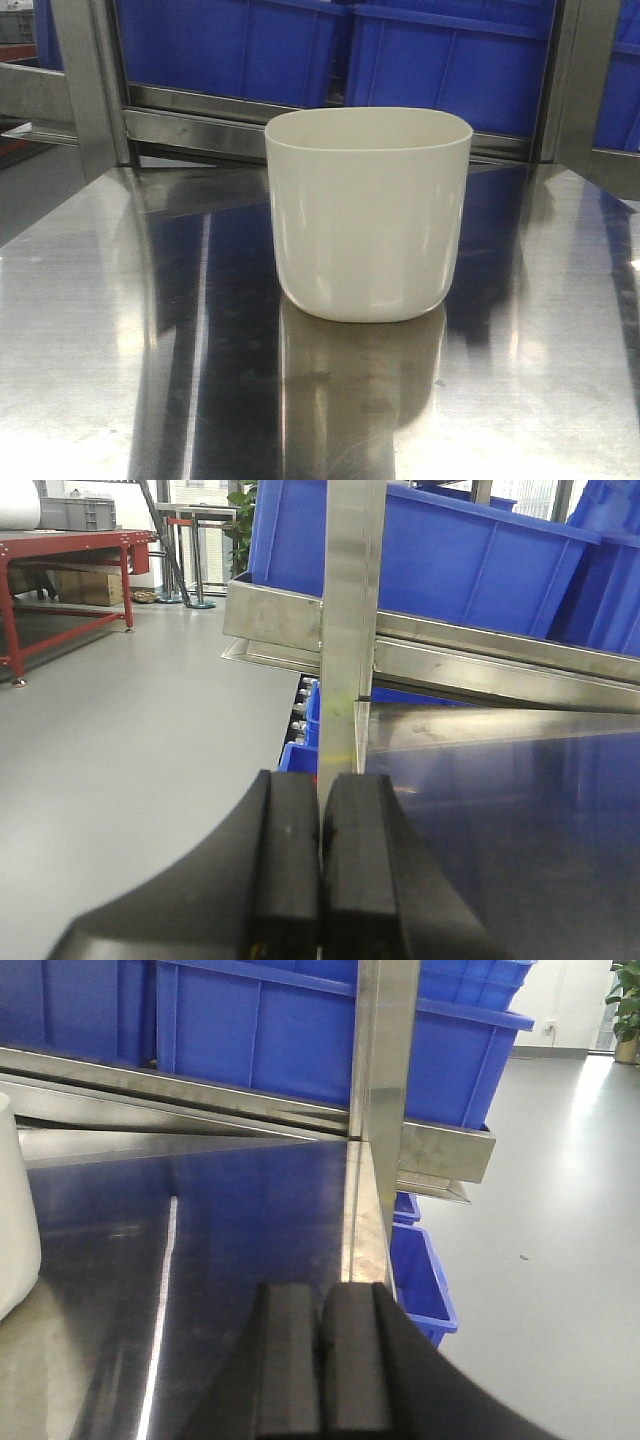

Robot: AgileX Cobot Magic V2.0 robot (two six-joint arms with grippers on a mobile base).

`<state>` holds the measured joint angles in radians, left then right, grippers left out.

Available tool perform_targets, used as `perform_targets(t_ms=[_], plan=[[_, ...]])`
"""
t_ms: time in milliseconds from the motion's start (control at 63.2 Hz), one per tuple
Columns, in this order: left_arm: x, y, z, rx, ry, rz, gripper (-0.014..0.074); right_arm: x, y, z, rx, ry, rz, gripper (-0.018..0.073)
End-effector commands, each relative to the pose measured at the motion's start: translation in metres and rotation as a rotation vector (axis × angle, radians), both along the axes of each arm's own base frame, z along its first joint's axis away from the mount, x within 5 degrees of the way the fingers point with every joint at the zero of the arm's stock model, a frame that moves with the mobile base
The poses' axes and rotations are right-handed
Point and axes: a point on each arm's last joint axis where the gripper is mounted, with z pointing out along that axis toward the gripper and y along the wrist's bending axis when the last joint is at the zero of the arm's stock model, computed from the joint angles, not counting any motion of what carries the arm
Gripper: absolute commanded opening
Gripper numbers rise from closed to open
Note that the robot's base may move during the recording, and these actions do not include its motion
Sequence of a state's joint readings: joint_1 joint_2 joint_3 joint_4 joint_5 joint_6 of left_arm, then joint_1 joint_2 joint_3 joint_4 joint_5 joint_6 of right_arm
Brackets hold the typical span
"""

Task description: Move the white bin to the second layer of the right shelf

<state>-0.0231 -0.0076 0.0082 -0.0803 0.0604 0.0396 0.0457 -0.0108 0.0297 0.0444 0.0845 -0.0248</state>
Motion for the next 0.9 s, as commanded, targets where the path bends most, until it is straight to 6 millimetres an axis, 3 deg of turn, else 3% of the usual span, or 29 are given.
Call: perform_targets(t_ms=[0, 348, 649, 886], plan=[[0.000, 0.000, -0.001, -0.013, -0.070, 0.000, 0.0085, -0.002, 0.000, 0.009, -0.012, -0.109, -0.004, 0.0057], [0.000, 0.000, -0.001, -0.013, -0.070, 0.000, 0.0085, -0.003, 0.000, 0.016, -0.012, -0.133, -0.004, 0.0057], [0.000, 0.000, -0.001, -0.013, -0.070, 0.000, 0.0085, 0.000, -0.002, 0.067, -0.141, 0.003, -0.016, 0.0057], [0.000, 0.000, -0.001, -0.013, -0.070, 0.000, 0.0085, 0.031, -0.001, 0.096, -0.165, 0.106, -0.011, 0.0057]])
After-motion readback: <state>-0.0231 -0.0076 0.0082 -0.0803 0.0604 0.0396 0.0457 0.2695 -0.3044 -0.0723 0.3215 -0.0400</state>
